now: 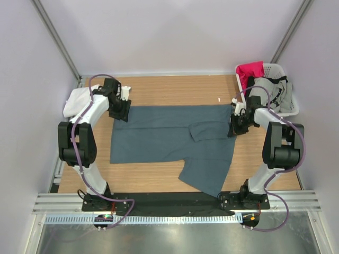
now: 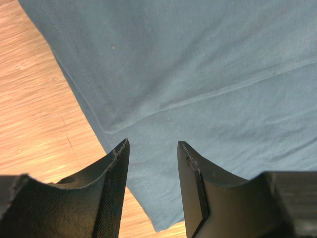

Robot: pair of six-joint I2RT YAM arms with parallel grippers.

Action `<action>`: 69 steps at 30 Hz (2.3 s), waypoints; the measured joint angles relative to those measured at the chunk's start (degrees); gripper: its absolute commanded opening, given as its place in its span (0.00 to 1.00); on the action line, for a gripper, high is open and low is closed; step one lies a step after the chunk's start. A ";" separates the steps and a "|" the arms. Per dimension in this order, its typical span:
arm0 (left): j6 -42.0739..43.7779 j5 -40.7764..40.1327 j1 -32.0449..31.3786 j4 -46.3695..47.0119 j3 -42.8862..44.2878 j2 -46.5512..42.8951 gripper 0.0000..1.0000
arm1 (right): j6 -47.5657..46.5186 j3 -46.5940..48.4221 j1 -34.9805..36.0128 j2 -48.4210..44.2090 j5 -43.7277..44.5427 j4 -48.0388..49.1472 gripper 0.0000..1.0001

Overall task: Fold and stack the t-shirts
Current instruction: Fold the tshirt

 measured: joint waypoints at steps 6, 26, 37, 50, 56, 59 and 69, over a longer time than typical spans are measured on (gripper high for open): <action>0.00 0.07 0.00 0.07 0.00 0.00 0.45 | -0.15 0.00 0.00 -6.64 -2.40 -6.49 0.01; -0.31 0.59 0.00 0.66 -0.31 0.04 0.45 | -0.22 0.17 0.00 -12.26 -7.93 -20.26 0.27; -0.35 0.55 0.00 0.94 -1.20 -0.02 0.45 | -0.35 6.97 2.36 -15.28 -2.34 -20.44 0.50; -0.42 0.55 0.00 1.20 -2.97 -0.70 0.45 | -4.13 3.26 26.27 -8.28 2.95 -2.43 0.38; -0.52 0.55 0.00 1.53 -4.44 -1.36 0.45 | -4.85 5.86 27.06 -0.22 3.69 -1.11 0.37; -0.52 0.55 0.00 1.53 -5.07 -1.36 0.45 | -4.83 7.19 28.26 2.05 3.85 -0.11 0.37; -0.52 0.39 0.00 1.53 -5.62 -1.46 0.45 | -4.81 8.22 31.45 3.23 3.85 1.14 0.37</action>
